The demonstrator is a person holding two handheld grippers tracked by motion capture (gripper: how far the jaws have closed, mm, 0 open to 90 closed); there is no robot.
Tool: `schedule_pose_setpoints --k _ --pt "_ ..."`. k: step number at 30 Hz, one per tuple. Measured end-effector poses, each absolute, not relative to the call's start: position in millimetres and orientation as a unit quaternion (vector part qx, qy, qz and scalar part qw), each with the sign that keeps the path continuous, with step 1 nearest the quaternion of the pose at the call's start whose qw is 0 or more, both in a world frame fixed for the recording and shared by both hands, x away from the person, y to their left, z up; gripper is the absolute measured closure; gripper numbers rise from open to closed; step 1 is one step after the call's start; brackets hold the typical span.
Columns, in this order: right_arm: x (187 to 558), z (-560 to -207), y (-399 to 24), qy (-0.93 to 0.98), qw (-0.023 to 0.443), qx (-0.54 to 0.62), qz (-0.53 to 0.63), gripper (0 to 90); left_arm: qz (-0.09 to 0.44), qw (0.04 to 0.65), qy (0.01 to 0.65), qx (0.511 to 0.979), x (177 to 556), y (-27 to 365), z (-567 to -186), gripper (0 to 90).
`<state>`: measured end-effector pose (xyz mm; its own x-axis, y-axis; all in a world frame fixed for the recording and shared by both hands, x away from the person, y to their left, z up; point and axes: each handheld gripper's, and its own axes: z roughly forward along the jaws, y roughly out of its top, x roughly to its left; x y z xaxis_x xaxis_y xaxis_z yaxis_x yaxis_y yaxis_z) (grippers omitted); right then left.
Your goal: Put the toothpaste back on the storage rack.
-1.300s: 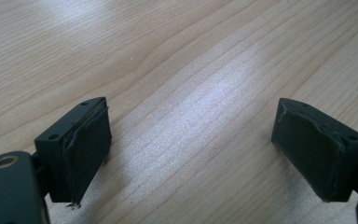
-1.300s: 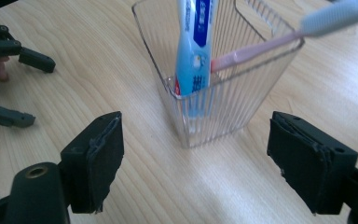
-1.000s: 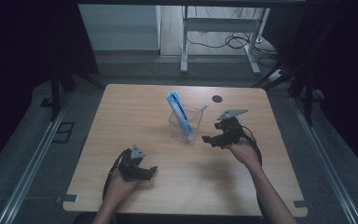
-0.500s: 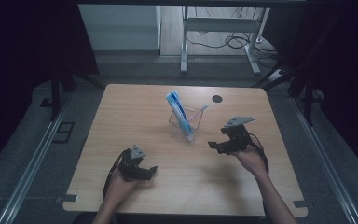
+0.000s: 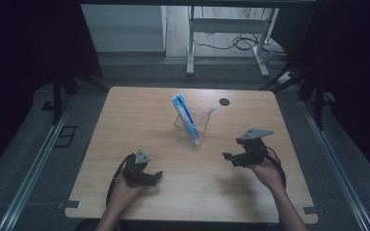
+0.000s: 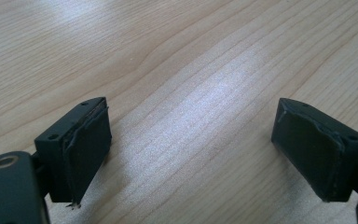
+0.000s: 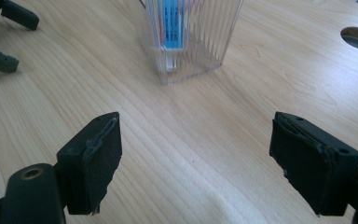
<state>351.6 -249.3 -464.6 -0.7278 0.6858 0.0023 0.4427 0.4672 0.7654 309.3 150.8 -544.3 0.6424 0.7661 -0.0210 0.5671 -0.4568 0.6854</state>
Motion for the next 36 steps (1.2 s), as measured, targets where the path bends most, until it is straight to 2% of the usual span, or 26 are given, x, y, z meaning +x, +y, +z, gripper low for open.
schedule_pose_setpoints --k 20,36 --pt "318 -482 -280 0.836 0.156 0.351 0.392 16.8 0.147 0.34 0.403 0.837 308 150 -545 12.0" --pt "300 -519 -303 0.827 0.154 0.382 0.383 16.8 0.148 0.34 0.403 0.837 308 150 -545 12.1"
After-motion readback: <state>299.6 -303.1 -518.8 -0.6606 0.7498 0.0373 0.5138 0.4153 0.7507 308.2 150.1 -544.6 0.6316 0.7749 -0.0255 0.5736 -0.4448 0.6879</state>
